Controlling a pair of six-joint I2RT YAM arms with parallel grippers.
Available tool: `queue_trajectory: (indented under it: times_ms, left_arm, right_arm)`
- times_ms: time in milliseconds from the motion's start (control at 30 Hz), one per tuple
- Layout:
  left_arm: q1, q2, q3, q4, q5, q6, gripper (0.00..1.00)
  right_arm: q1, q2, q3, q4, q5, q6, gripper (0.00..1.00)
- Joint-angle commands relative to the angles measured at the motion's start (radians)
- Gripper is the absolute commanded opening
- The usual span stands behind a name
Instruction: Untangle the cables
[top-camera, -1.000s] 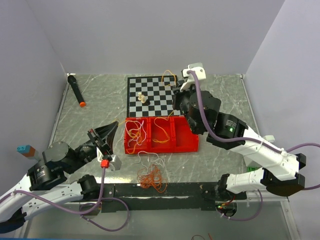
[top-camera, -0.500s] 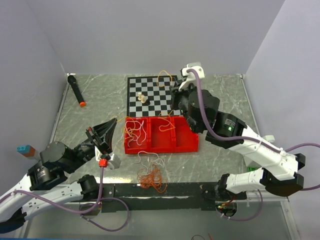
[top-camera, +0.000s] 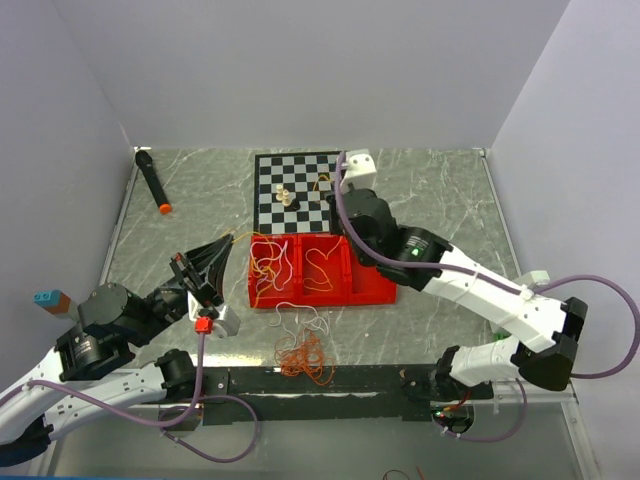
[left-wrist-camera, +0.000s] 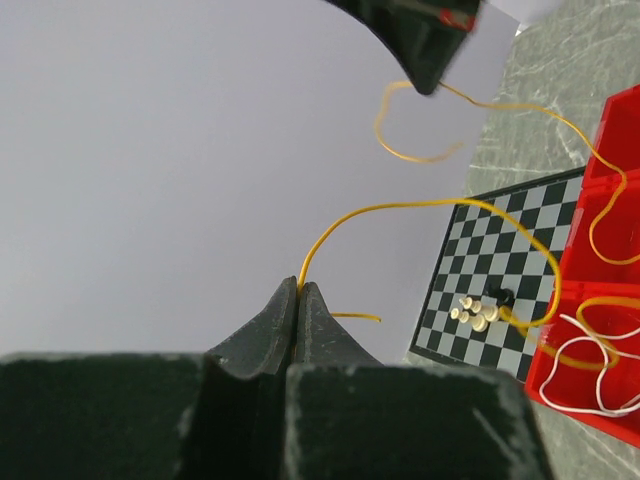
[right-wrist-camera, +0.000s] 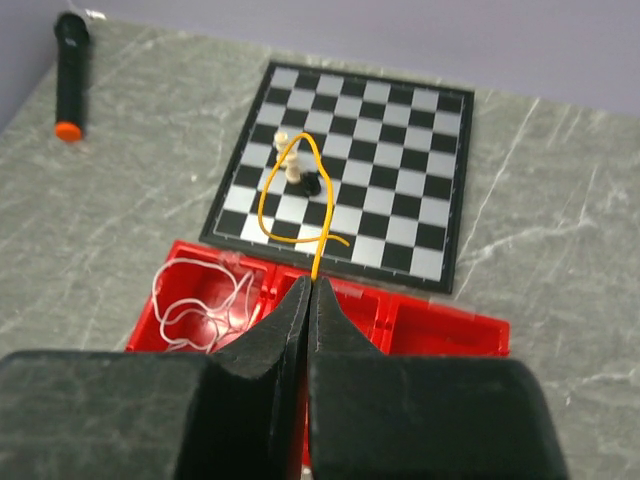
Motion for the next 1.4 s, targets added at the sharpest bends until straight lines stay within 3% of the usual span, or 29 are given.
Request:
queue_trajectory:
  times_ms: [0,400,867,1267,1367]
  left_arm:
    - [0.004,-0.004,0.014,0.088,-0.02,-0.039,0.02]
    - [0.004,0.034,0.024,0.192,-0.05,-0.106,0.01]
    - [0.007,0.019,0.007,0.165,-0.052,-0.149,0.01]
    - [0.007,0.043,-0.002,0.14,-0.024,-0.18,0.01]
    - [0.007,0.057,0.006,0.104,-0.009,-0.227,0.01]
  right_arm:
    - [-0.011,0.032,-0.077,0.011,-0.039,0.099,0.0]
    - [-0.015,0.168,-0.298,0.035,-0.178,0.349,0.0]
    - [-0.119,0.372,-0.242,0.073,-0.275,0.415,0.0]
    - [-0.159,0.434,-0.137,0.1,-0.269,0.338,0.0]
    - [-0.161,0.423,-0.178,0.107,-0.289,0.349,0.12]
